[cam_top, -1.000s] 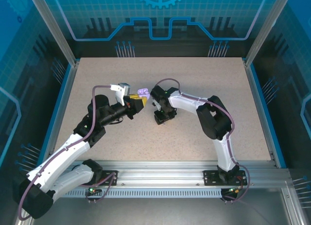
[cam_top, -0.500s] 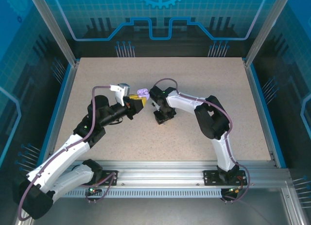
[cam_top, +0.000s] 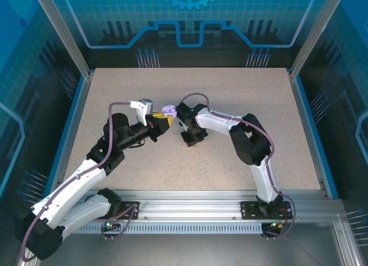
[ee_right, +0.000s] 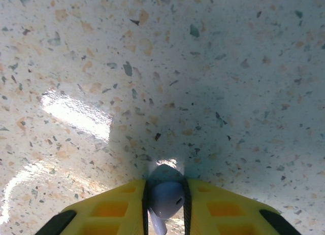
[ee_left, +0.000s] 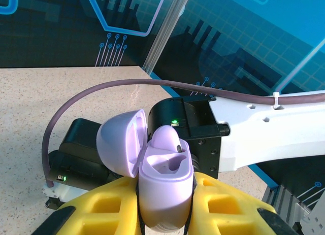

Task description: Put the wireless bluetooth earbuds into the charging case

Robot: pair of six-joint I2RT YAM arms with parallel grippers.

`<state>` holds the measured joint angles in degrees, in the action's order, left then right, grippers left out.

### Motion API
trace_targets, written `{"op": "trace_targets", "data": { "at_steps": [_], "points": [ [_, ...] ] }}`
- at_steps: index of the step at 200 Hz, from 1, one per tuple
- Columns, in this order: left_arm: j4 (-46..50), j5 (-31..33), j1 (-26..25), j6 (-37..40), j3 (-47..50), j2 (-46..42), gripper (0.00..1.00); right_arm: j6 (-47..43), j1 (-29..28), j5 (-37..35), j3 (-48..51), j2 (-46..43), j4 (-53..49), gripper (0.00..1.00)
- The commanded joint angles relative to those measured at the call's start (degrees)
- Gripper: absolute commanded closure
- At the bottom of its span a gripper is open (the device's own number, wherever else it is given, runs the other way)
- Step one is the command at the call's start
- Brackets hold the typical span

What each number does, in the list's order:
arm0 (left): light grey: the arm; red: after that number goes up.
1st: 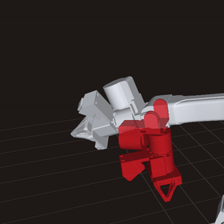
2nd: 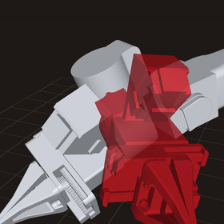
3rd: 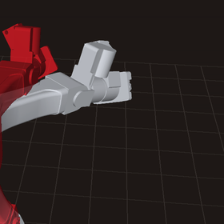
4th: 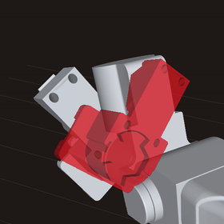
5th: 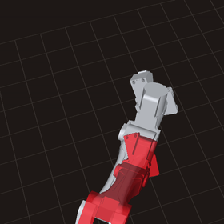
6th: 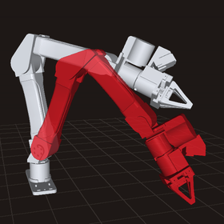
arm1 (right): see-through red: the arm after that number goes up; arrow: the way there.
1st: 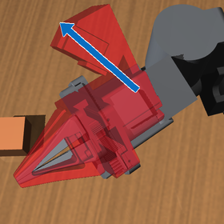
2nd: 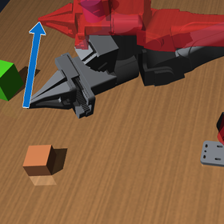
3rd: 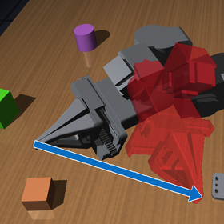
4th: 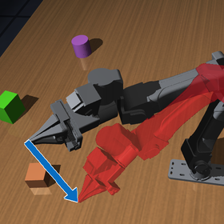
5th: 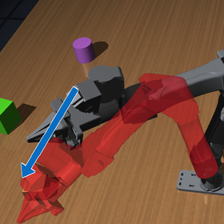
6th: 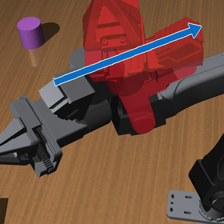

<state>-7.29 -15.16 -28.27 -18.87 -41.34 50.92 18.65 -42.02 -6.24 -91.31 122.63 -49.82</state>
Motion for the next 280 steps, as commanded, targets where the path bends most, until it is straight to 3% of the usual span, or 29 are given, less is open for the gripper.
{"op": "trace_targets", "data": {
  "at_steps": [1,62,142,210,280],
  "points": [
    [-0.59,0.98,0.51,1.76,0.30,-1.07,1.00,1.18,-0.15,-1.43,1.82,0.86,0.48,0.77],
    [-0.97,0.66,0.50,1.82,0.29,-0.35,1.00,3.02,3.13,-0.64,9.61,-8.51,8.34,0.80],
    [-6.00,-0.05,0.50,-0.79,2.03,3.30,1.00,8.11,9.60,9.07,26.86,-26.61,28.54,0.81],
    [-21.36,0.37,0.41,-5.65,8.30,7.31,1.00,11.85,13.17,16.21,36.54,-44.51,39.92,0.81],
    [-30.90,-2.66,0.32,-8.37,8.82,13.69,1.00,14.46,13.33,20.78,37.49,-58.12,45.60,0.80]
  ]
}}
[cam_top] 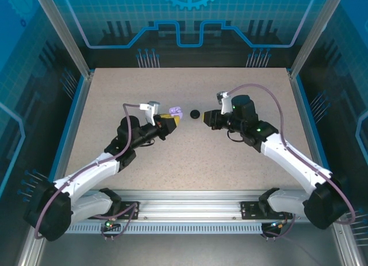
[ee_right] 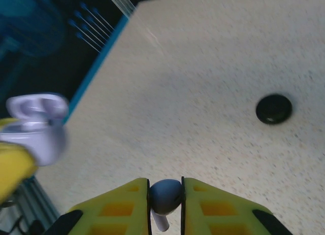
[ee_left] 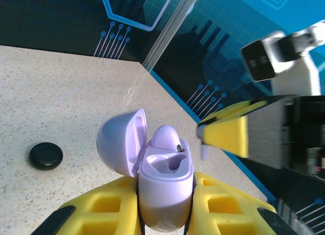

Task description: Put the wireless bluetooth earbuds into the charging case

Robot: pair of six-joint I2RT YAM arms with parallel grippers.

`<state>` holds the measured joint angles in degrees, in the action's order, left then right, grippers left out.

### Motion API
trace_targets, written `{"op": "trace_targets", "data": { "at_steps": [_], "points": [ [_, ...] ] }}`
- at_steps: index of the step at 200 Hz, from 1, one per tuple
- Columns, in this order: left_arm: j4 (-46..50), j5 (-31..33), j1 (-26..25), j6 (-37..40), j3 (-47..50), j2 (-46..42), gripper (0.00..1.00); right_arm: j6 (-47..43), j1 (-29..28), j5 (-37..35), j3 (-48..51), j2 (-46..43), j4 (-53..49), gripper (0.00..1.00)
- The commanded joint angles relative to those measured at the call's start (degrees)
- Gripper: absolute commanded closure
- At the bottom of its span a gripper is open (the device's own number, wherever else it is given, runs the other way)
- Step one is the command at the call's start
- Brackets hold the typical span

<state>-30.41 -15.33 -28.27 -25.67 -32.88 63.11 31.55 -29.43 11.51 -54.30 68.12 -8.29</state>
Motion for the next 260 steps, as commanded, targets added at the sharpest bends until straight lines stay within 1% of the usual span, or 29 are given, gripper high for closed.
{"op": "trace_targets", "data": {
  "at_steps": [1,64,117,190,219,260],
  "points": [
    [-7.97,-2.58,0.28,-1.57,0.36,1.58,1.00,1.66,0.71,3.15,0.46,-3.74,4.16,0.80],
    [-15.71,-8.55,-1.34,-1.51,-0.88,5.16,1.00,0.89,0.51,8.44,-1.06,-8.60,8.41,0.80],
    [-20.63,-13.33,-4.10,-0.81,-3.12,8.20,1.00,-0.07,-0.09,12.27,-2.77,-8.97,11.61,0.80],
    [-20.75,-13.81,-7.89,-0.62,-6.95,9.71,1.00,-1.37,-2.92,13.08,-3.47,-8.88,15.14,0.80],
    [-19.84,-13.45,-8.16,-0.86,-7.96,9.44,1.00,-2.58,-4.18,13.28,-3.63,-8.86,15.29,0.80],
    [-19.60,-13.14,-8.20,-1.15,-7.92,8.30,1.00,-3.66,-4.51,12.68,-3.44,-9.21,14.37,0.79]
  ]
}}
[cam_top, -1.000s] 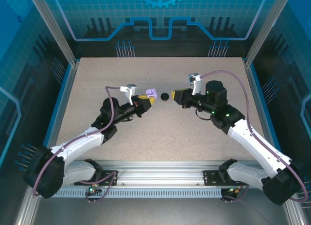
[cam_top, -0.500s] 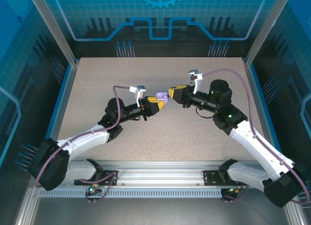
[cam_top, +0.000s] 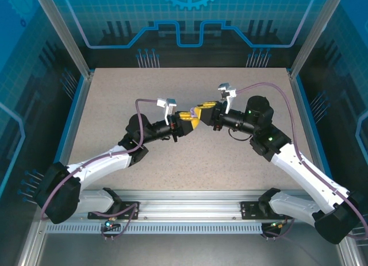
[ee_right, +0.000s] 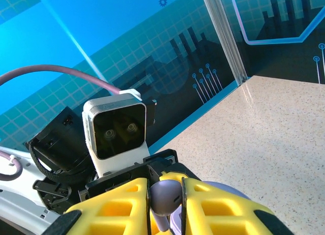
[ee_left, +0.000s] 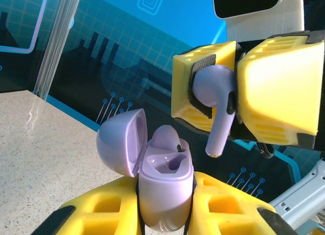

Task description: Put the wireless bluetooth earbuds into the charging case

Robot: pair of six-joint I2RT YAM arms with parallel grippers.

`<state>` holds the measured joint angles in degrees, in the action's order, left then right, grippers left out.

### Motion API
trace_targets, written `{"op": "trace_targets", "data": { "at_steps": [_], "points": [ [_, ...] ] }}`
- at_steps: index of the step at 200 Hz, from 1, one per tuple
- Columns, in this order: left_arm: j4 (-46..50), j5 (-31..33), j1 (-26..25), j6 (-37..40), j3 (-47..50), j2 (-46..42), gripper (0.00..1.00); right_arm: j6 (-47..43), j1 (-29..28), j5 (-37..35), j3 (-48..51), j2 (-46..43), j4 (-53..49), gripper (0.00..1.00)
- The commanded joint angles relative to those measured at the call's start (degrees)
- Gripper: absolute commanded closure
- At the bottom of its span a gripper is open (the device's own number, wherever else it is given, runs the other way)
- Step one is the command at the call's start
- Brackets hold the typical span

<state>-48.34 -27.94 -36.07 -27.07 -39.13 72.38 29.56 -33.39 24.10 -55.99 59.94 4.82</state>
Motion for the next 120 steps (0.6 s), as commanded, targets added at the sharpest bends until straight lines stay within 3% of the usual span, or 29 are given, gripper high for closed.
{"op": "trace_targets", "data": {
  "at_steps": [1,120],
  "points": [
    [-1.67,-0.53,-0.40,0.26,-1.70,-0.99,1.00,-1.69,-0.59,0.08,-1.80,-1.05,1.25,0.79],
    [-0.03,-0.77,-1.00,0.79,-2.30,-2.18,1.00,-4.21,-0.63,-3.32,-1.52,-2.46,-1.65,0.79]
  ]
}}
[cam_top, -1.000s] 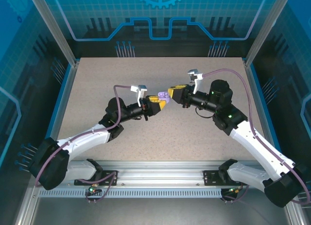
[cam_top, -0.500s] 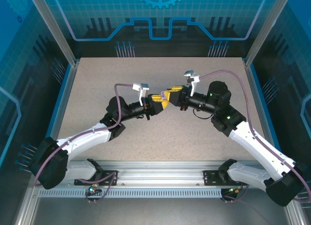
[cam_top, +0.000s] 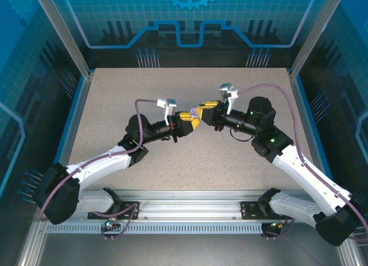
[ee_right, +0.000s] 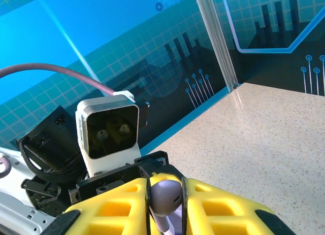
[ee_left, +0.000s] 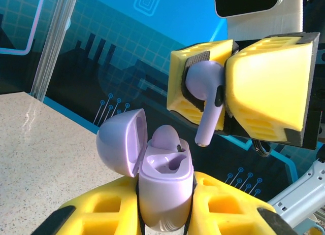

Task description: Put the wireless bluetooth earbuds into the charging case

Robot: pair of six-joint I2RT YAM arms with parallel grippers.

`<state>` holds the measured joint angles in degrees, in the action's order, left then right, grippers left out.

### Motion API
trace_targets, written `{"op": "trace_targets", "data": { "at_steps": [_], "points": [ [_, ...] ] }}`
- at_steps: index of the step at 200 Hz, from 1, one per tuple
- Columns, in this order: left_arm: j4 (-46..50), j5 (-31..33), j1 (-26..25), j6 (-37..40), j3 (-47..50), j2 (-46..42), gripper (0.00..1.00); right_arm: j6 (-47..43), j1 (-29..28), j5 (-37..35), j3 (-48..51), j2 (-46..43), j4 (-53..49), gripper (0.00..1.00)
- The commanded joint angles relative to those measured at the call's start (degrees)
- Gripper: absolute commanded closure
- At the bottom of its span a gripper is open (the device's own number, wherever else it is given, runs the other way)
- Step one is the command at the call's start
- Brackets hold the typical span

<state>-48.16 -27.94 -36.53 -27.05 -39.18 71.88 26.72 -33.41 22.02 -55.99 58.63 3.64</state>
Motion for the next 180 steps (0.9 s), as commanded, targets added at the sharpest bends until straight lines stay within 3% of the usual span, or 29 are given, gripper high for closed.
{"op": "trace_targets", "data": {
  "at_steps": [1,180],
  "points": [
    [-0.23,-0.78,-0.55,0.77,-2.28,-1.66,1.00,-1.34,-0.61,-1.22,-1.51,-1.15,-0.47,0.79],
    [0.37,-0.36,-0.99,0.59,-2.66,-2.44,1.00,-3.35,-1.44,-2.49,-1.66,-0.72,-2.45,0.78]
  ]
}}
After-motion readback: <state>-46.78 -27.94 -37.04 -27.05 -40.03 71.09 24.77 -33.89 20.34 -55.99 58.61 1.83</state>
